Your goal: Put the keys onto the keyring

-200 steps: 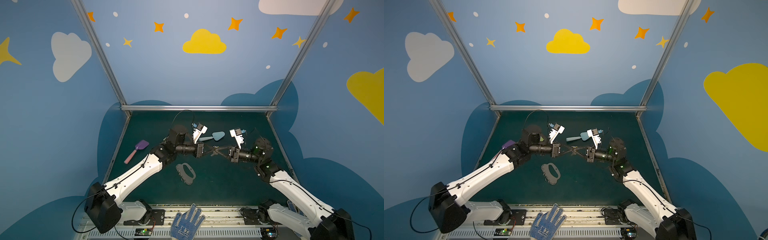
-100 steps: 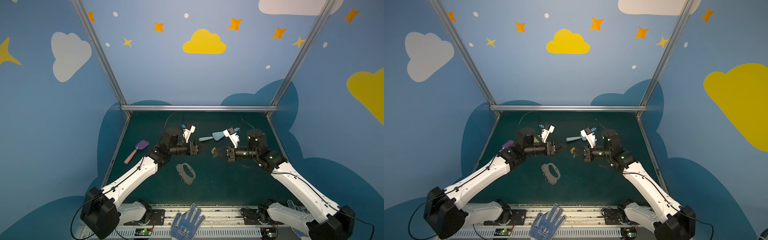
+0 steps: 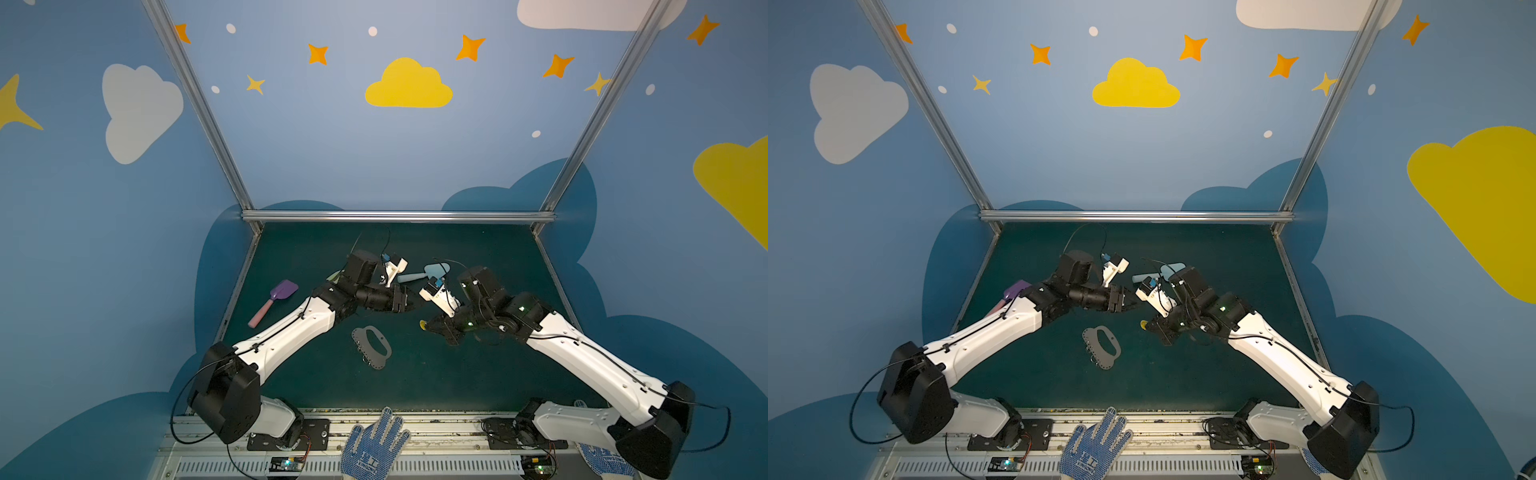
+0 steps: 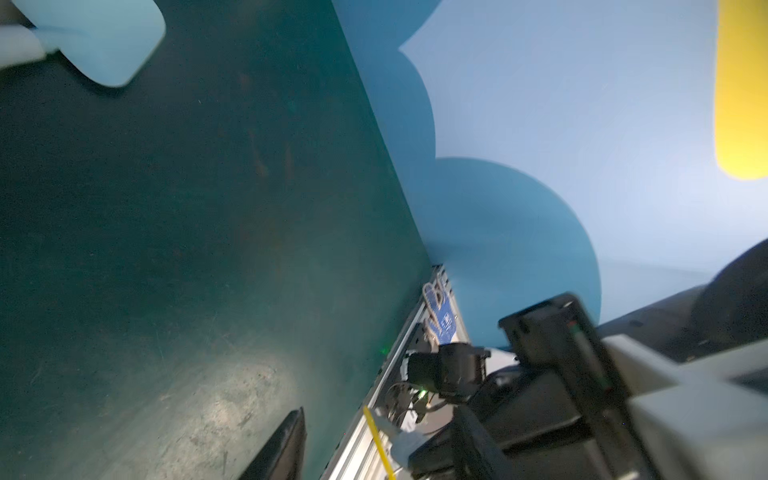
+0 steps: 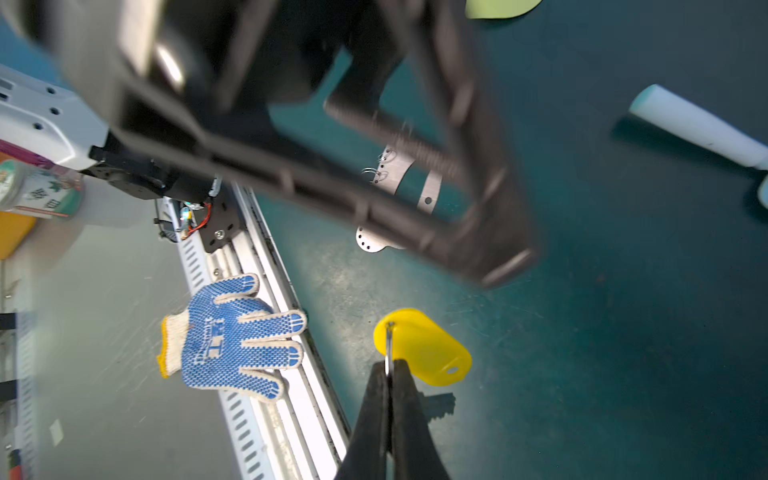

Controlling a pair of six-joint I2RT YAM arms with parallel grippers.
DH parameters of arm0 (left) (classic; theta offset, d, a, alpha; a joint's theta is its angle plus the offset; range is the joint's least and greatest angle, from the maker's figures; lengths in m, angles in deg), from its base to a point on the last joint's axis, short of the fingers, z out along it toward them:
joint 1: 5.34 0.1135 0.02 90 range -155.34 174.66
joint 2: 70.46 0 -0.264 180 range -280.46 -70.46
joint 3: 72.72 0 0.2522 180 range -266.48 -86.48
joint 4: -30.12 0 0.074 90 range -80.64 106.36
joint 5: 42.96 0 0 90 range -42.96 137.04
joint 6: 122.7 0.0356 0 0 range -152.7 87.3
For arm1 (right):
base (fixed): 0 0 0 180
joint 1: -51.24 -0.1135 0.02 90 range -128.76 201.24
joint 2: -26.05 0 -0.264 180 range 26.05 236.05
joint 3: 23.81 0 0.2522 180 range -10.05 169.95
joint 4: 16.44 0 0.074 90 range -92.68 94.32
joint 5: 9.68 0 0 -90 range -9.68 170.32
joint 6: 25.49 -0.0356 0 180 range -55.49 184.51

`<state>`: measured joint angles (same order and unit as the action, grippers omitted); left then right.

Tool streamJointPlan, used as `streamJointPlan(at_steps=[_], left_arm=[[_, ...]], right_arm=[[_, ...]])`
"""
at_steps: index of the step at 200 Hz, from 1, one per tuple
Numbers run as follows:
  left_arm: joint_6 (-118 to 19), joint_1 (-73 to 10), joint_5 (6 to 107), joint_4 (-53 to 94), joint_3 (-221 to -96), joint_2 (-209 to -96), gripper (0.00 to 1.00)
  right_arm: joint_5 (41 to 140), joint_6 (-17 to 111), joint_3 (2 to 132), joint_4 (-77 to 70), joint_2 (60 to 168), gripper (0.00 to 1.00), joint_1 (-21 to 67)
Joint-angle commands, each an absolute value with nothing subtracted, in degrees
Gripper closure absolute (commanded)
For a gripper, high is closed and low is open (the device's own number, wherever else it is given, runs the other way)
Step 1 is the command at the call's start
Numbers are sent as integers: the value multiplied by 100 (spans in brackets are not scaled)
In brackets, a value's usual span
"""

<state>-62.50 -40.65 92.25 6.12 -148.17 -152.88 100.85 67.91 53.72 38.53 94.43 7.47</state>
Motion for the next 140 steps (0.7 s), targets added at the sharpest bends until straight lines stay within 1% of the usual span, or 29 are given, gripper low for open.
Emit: streamJointPlan(at_steps=[1, 14, 25, 33, 49, 75, 90, 99, 117, 131, 140], left_arm=[[-6033, -4151, 9496, 399, -14836, -15231, 48], [-6157, -4172, 9614, 636, -14704, -15203, 49], [-6120, -4208, 9656, 606, -14701, -15217, 55], [-6052, -4232, 9630, 475, -14735, -15245, 56], [-5982, -4269, 9744, 389, -14739, -15264, 65], [-5876, -4294, 9621, 189, -14735, -15175, 72], [-5846, -4292, 9438, 132, -14738, -15066, 71], [-5916, -4263, 9157, 129, -14717, -14960, 63], [-6072, -4168, 8947, 377, -14601, -14663, 62], [-6283, -4057, 8841, 657, -14475, -14404, 55], [-6419, -4011, 8783, 859, -14394, -14238, 54]], right_arm=[[9791, 6874, 5344, 3690, 9126, 100, 720], [9843, 6802, 5244, 3508, 8947, 100, 724], [9876, 6754, 5131, 3305, 8785, 100, 728], [9878, 6742, 5075, 3221, 8674, 100, 742], [9793, 6687, 4976, 3105, 8489, 100, 785], [9607, 6656, 4895, 3043, 8357, 100, 865], [9677, 6643, 4846, 2993, 8344, 100, 911], [9763, 6628, 4834, 2975, 8361, 100, 927], [9934, 6609, 4821, 2924, 8412, 100, 939], [10004, 6609, 4823, 2896, 8436, 100, 948], [10057, 6609, 4806, 2851, 8439, 100, 956]])
